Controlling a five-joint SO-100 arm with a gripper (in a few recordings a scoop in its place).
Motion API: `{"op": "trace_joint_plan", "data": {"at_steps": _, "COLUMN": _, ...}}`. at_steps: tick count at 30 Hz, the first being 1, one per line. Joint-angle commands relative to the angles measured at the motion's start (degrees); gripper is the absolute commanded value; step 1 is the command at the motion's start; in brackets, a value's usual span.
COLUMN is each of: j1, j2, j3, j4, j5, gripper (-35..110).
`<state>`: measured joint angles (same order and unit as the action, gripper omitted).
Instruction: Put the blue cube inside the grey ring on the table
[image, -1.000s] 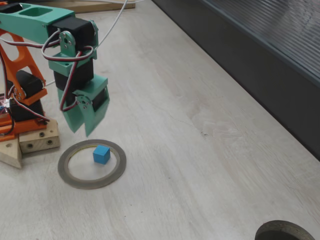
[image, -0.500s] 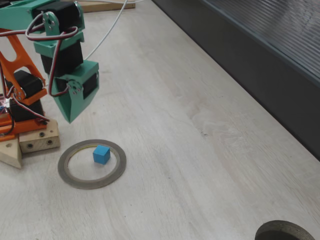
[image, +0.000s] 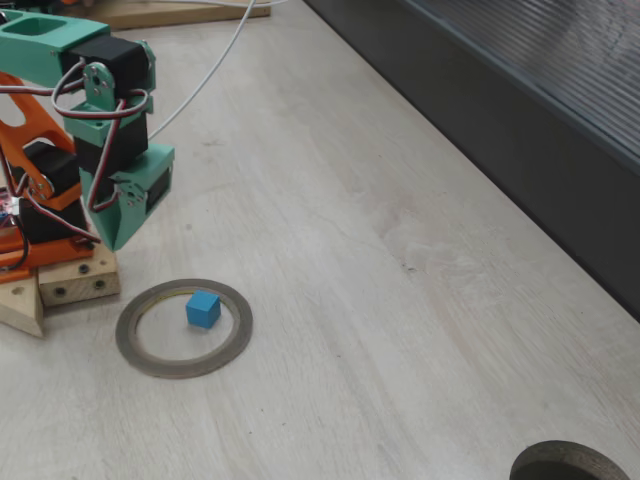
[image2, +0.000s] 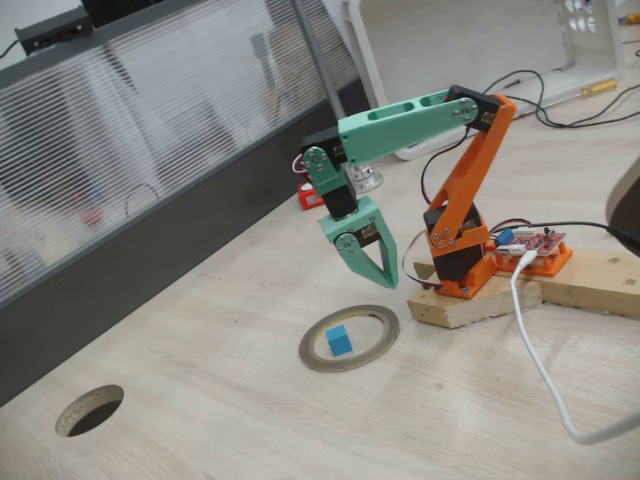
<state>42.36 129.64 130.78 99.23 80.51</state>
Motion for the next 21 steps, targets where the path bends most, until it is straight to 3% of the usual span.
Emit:
{"op": "trace_joint_plan", "data": {"at_steps": 1, "j1": 0.26, "j2": 1.67, "j3": 2.02, "j4": 0.88, "j5": 0.97, "gripper": 0}}
{"op": "trace_joint_plan", "data": {"at_steps": 21, "j1": 0.79, "j2": 0.88, "j3": 5.45, "j4": 0.35, "j5": 0.88, "gripper": 0}}
